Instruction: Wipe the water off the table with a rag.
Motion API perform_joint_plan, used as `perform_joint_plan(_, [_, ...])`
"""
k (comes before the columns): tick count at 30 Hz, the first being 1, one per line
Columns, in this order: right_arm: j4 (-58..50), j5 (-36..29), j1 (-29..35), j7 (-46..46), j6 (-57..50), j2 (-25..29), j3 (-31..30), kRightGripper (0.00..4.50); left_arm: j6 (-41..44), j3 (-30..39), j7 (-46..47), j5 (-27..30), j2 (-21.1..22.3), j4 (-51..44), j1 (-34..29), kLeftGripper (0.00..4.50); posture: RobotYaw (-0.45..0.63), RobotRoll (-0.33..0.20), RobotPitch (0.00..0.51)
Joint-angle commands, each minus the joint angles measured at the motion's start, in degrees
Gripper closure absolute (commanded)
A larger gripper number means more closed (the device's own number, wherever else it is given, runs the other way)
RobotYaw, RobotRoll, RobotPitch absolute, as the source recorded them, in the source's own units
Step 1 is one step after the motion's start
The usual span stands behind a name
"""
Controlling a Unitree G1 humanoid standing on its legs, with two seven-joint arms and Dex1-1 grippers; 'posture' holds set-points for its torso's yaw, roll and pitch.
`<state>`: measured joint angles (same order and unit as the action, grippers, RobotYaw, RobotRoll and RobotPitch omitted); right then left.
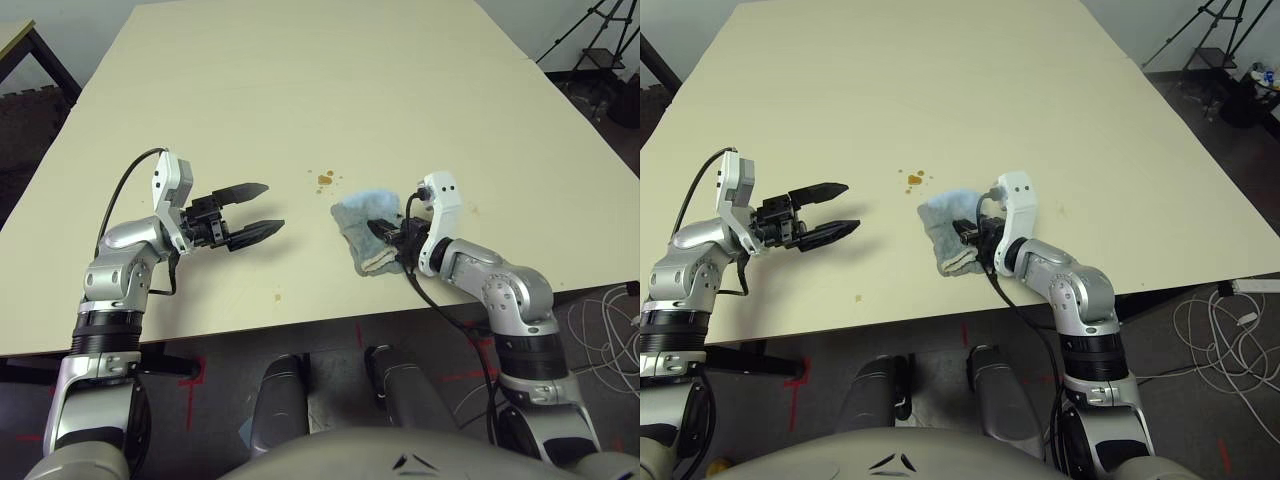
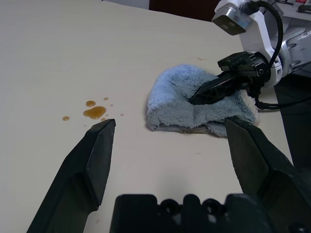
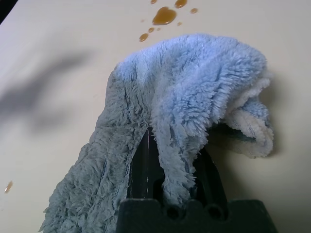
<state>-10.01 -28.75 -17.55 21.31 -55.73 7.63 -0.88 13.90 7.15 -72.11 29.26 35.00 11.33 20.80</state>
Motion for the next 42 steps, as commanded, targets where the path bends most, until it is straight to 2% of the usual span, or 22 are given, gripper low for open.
perform_joint_plan(1, [1.8,-0.5,0.5,0.1,-1.4,-0.8,-1.2,4.41,-0.5,-0.9,-0.1,-0.5,-0.2,-0.3,0.5,0.00,-0.12,0.000,0.138])
perform_joint_plan(9, [6.5,1.0,-2.3,-3.4,2.8,1.2,5.9,4.41,-1.0,-1.0,-0.2,-0.6,-0.4,0.3,0.9,0.00,-0.12,0.000,0.132])
perform_joint_plan(17, [11.4,1.6,-5.6,-4.4,6.5,4.5,9.5,4.41,-1.7,-1.2,0.0,-0.8,-0.7,1.1,1.3,0.00,-0.12,0.000,0.127])
perform_joint_plan(26, [17.6,1.9,-10.1,-8.0,12.1,4.4,14.5,4.41,-2.3,-1.1,0.0,-1.1,-0.7,2.0,1.6,0.00,-0.12,0.000,0.125])
perform_joint_plan(31, [21.9,1.1,-14.0,-10.9,15.9,1.2,17.0,4.41,-2.6,-0.8,0.0,-1.2,-0.4,2.5,1.6,0.00,-0.12,0.000,0.125])
perform_joint_plan(42, [38.1,4.6,-24.1,-12.0,23.9,-8.7,13.6,4.41,-3.2,0.4,0.3,-1.3,0.9,3.3,1.1,0.00,-0.09,0.000,0.131])
